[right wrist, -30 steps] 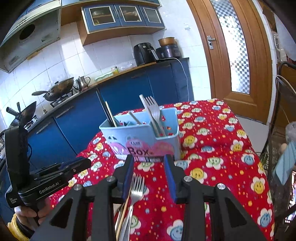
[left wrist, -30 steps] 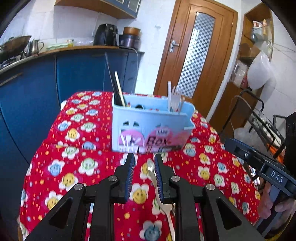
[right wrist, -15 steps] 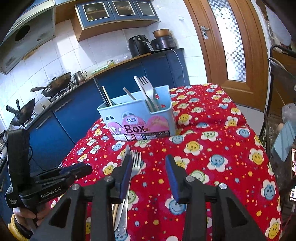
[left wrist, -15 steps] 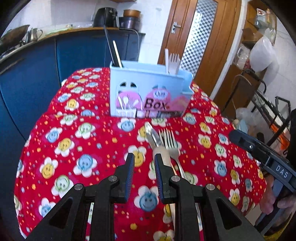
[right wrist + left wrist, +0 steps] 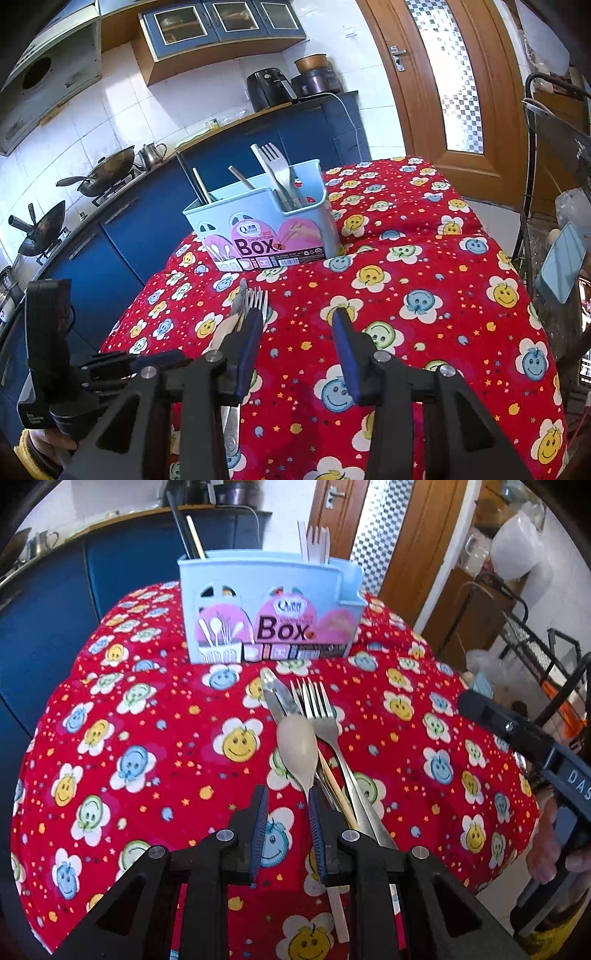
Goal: Organize utensils
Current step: 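Return the left gripper to the utensils and grasp the beige spoon, then grasp a metal utensil with the right gripper while the left lifts the spoon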
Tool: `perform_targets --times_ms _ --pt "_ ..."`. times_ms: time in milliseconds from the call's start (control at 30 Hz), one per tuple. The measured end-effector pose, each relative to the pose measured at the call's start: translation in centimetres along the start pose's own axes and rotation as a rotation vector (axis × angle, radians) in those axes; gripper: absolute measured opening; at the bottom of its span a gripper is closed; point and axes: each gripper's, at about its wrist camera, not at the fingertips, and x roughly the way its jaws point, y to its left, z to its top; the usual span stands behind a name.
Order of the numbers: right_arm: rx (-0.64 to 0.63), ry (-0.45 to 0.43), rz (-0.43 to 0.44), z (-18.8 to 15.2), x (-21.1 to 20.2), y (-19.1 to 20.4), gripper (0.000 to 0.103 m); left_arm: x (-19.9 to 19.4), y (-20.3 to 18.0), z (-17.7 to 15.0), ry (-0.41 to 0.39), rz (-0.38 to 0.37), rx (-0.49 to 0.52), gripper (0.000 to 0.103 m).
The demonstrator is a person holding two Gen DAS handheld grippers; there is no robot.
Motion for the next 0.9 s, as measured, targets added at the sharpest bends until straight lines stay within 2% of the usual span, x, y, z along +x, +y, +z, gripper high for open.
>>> perform_targets --times_ms 100,233,367,533,633,733,900 --pt "0.008 0.001 0.001 0.0 0.1 -0.4 0.043 0.7 -0.2 0.0 0.037 0.003 0.0 0.022" --pt "0.018 0.003 0.004 -0.1 0.2 -0.8 0.043 0.9 -0.5 0.2 0.046 0.007 0.008 0.022" --pt "0.027 0.004 0.007 -0.1 0.3 -1.2 0.043 1.7 -0.6 0.3 0.093 -0.026 -0.011 0.022" --pt "0.028 0.005 0.008 -0.1 0.4 -1.3 0.043 2.0 -0.7 0.3 0.096 -0.022 -0.014 0.022" --pt "0.027 0.007 0.008 -0.2 0.4 -1.3 0.043 2.2 -0.2 0.6 0.097 -0.032 -0.029 0.02" --pt "0.025 0.014 0.01 -0.2 0.6 -1.2 0.043 2.4 0.3 0.9 0.091 -0.03 -0.048 0.008" --pt "0.013 0.033 0.018 -0.3 1.0 -0.5 0.043 2.1 2.0 0.8 0.06 -0.077 -0.122 0.006"
